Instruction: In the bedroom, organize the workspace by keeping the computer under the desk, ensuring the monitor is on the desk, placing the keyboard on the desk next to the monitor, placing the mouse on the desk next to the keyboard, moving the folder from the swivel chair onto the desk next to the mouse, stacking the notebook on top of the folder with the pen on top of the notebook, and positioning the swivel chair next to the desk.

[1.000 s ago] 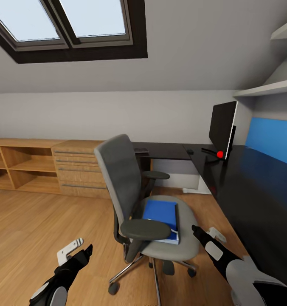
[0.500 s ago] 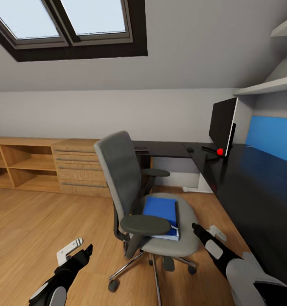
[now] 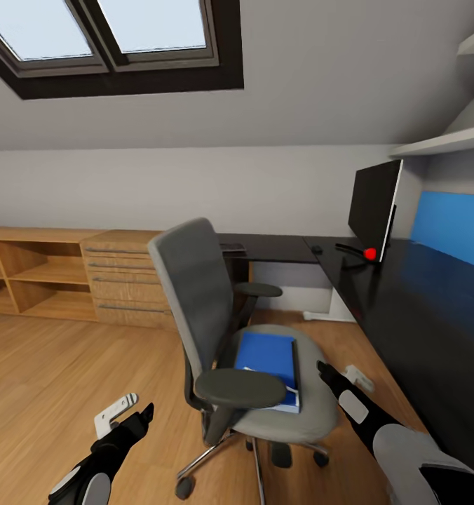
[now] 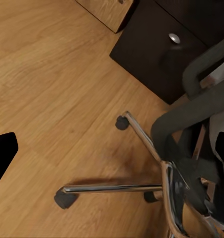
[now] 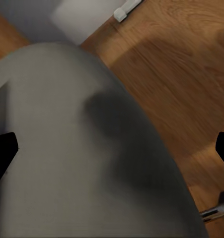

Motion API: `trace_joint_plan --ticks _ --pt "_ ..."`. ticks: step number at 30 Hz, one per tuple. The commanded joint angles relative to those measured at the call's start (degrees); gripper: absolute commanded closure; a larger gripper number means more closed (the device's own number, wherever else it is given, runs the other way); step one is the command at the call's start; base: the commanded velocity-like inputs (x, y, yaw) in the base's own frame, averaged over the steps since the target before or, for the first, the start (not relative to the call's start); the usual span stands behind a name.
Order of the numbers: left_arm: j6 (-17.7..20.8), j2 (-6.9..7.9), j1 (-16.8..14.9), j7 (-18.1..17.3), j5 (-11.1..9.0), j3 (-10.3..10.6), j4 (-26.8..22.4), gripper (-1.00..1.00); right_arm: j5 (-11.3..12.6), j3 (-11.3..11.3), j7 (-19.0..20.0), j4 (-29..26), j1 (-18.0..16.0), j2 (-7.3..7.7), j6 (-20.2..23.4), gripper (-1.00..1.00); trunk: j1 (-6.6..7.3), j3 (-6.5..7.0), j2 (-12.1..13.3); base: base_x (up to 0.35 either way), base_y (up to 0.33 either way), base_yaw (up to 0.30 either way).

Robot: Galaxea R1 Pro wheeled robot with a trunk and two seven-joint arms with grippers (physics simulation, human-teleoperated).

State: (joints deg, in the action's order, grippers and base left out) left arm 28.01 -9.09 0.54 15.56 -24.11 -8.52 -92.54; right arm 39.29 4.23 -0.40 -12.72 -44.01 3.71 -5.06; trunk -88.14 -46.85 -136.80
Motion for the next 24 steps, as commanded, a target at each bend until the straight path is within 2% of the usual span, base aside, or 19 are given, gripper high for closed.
trace_joint_plan --ticks 1,6,16,17,24 --pt "0.21 -0.01 -0.01 0.36 -0.62 -0.02 -0.10 -1.00 0.23 0.16 -0.04 -0.02 -0.02 -0.02 -0.10 -1.00 -0.02 -0.05 -0.02 0.258 0.000 0.000" --pt "0.21 0.01 -0.01 0.35 -0.59 -0.08 -0.10 -1.00 0.26 0.16 -0.04 -0.02 -0.02 -0.02 -0.11 -1.00 -0.02 -0.05 -0.02 0.176 0.000 0.000" --pt "0.25 0.00 -0.01 0.35 -0.59 -0.09 -0.10 -1.00 0.31 0.28 -0.04 0.12 -0.02 0.01 -0.01 -1.00 -0.02 -0.11 -0.02 0.020 0.000 0.017" --pt "0.28 0.03 -0.01 0.36 -0.59 -0.09 -0.10 -1.00 0.30 1.78 -0.02 0.23 -0.02 0.02 0.03 -1.00 -0.02 -0.15 -0.02 0.000 0.000 0.113" --pt "0.29 0.03 -0.01 0.42 -0.59 -0.09 -0.12 -1.00 0.27 3.14 0.04 0.32 -0.02 -0.03 0.05 -1.00 -0.02 -0.48 -0.02 0.000 0.000 0.150"
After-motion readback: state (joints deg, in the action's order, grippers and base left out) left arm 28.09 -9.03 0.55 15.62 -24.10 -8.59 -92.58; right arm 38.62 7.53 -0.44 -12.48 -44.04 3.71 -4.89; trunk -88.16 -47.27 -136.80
